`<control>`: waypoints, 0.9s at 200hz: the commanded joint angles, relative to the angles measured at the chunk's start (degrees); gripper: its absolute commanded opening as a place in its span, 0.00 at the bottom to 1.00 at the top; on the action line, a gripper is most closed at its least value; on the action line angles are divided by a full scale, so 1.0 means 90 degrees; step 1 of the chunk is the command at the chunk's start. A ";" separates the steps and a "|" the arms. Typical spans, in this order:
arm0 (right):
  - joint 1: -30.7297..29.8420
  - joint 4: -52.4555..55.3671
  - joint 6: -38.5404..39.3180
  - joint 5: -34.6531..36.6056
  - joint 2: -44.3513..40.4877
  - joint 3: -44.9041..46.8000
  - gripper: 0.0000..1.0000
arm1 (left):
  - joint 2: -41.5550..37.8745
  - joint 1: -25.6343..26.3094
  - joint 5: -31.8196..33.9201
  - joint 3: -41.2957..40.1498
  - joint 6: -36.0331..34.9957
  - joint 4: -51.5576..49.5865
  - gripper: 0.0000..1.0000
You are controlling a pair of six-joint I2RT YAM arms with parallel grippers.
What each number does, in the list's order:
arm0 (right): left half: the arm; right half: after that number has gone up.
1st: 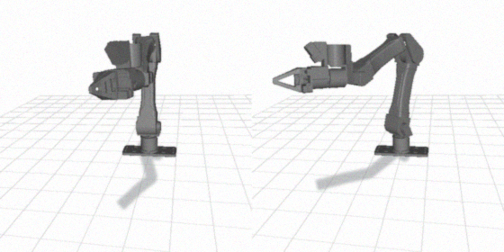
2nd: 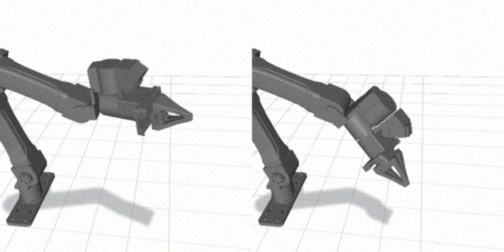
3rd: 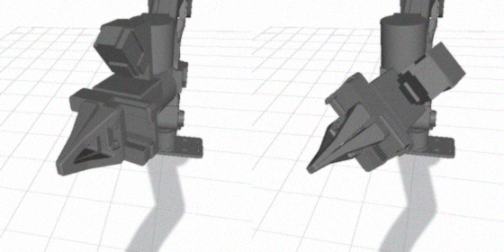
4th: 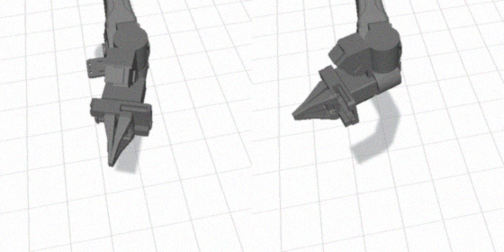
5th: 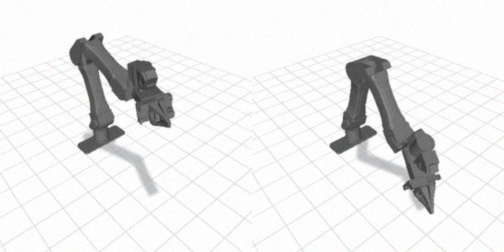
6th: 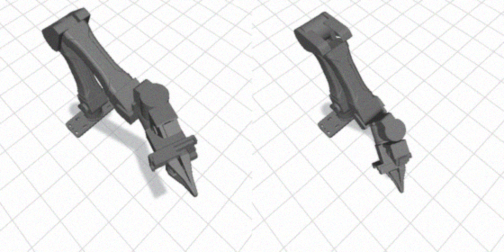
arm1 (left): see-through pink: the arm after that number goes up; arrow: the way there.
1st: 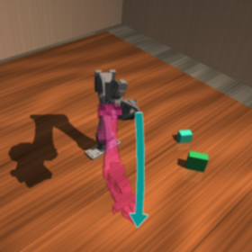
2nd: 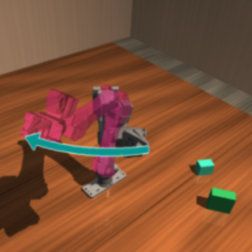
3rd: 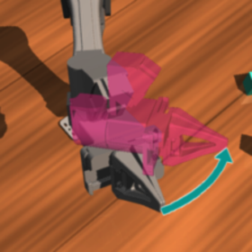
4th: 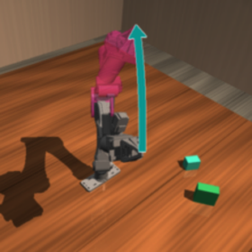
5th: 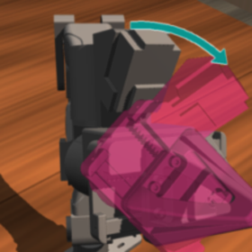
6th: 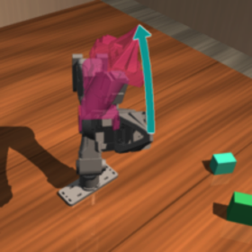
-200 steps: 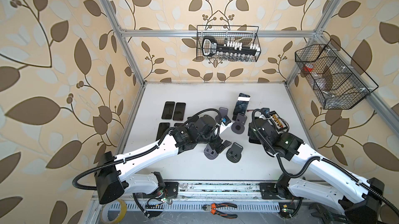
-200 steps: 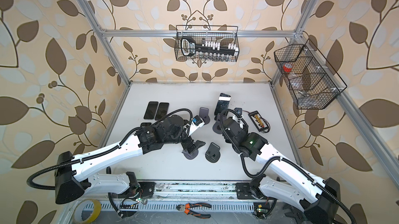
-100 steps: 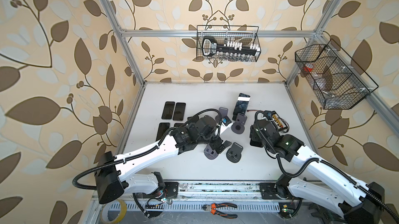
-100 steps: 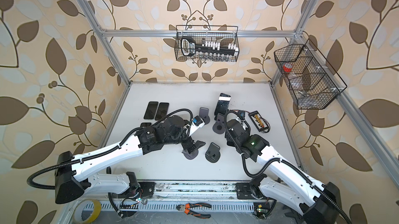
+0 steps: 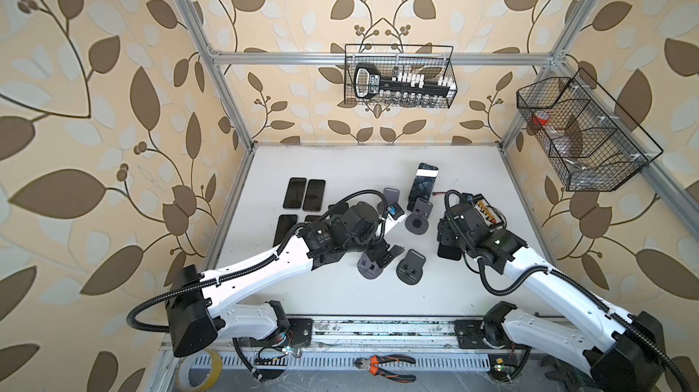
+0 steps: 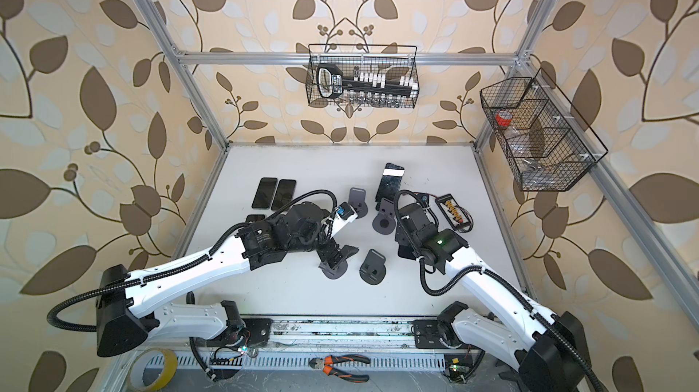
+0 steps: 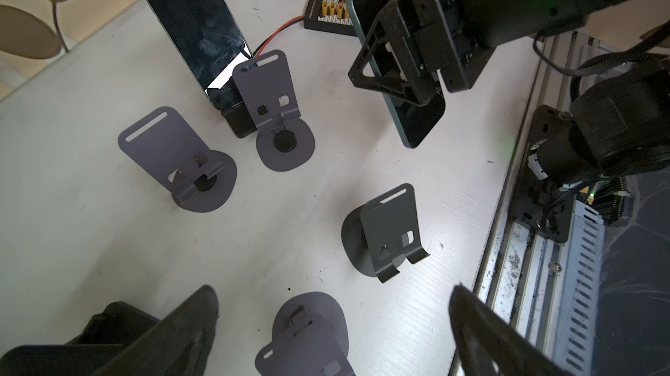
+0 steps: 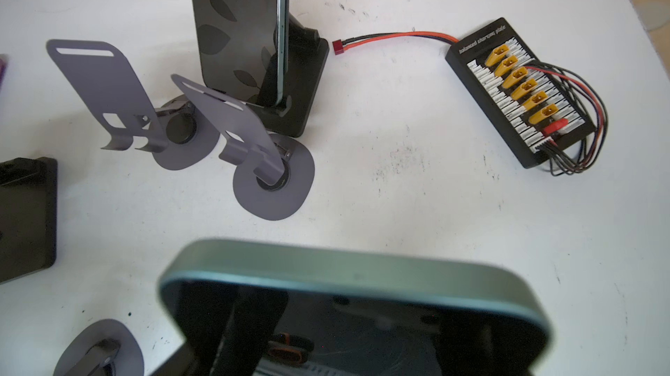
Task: Remove the phone from the phone stand
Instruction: Place the phone to the middle-right of the table.
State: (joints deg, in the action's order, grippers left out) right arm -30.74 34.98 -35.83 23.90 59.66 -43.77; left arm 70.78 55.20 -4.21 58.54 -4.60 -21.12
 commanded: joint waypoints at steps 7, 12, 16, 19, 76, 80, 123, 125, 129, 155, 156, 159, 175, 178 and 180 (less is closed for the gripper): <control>0.0214 -0.0550 0.0434 -0.0328 0.0250 0.0066 0.55 | -0.0175 0.0058 0.0077 0.0302 -0.0153 -0.0063 0.99; 0.0258 -0.0614 0.0478 -0.0386 0.0312 0.0094 0.55 | -0.0179 0.0055 0.0095 0.0308 -0.0162 -0.0094 0.99; 0.0294 -0.0649 0.0499 -0.0429 0.0347 0.0113 0.55 | -0.0184 0.0058 0.0101 0.0307 -0.0171 -0.0110 0.99; 0.0327 -0.0677 0.0514 -0.0458 0.0388 0.0121 0.55 | -0.0187 0.0058 0.0108 0.0310 -0.0177 -0.0121 0.99; 0.0730 -0.0995 0.0745 -0.0931 0.0873 0.0282 0.56 | -0.0403 0.0058 0.0215 0.0133 -0.0222 -0.0224 0.99; 0.0753 -0.0996 0.0768 -0.0949 0.0896 0.0282 0.56 | -0.0413 0.0058 0.0219 0.0118 -0.0212 -0.0226 0.99; 0.0871 -0.1177 0.0990 -0.1120 0.1025 0.0369 0.56 | -0.0482 0.0051 0.0206 0.0002 -0.0158 -0.0271 0.99; 0.0882 -0.1181 0.0997 -0.1122 0.1034 0.0371 0.56 | -0.0487 0.0056 0.0204 -0.0007 -0.0154 -0.0275 0.99; 0.0892 -0.1191 0.1003 -0.1139 0.1054 0.0379 0.56 | -0.0496 0.0058 0.0207 -0.0009 -0.0139 -0.0284 0.99; 0.0908 -0.1207 0.0999 -0.1322 0.1168 0.0371 0.56 | -0.0586 0.0058 0.0199 -0.0112 -0.0057 -0.0315 0.99; 0.0917 -0.1209 0.1001 -0.1335 0.1171 0.0371 0.56 | -0.0593 0.0058 0.0201 -0.0120 -0.0046 -0.0317 0.99; 0.0921 -0.1211 0.1003 -0.1355 0.1182 0.0371 0.56 | -0.0603 0.0057 0.0208 -0.0134 -0.0050 -0.0327 0.99; 0.0922 -0.1211 0.0983 -0.1472 0.1247 0.0375 0.56 | -0.0676 0.0058 0.0214 -0.0203 0.0013 -0.0333 0.99; 0.0918 -0.1211 0.0975 -0.1477 0.1260 0.0381 0.56 | -0.0693 0.0058 0.0222 -0.0213 0.0024 -0.0332 0.99; 0.0921 -0.1211 0.0959 -0.1485 0.1269 0.0386 0.56 | -0.0703 0.0058 0.0223 -0.0220 0.0031 -0.0334 0.99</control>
State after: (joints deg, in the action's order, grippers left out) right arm -22.63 25.52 -27.55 12.58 70.54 -40.82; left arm 67.02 55.20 -2.74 57.43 -5.45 -23.07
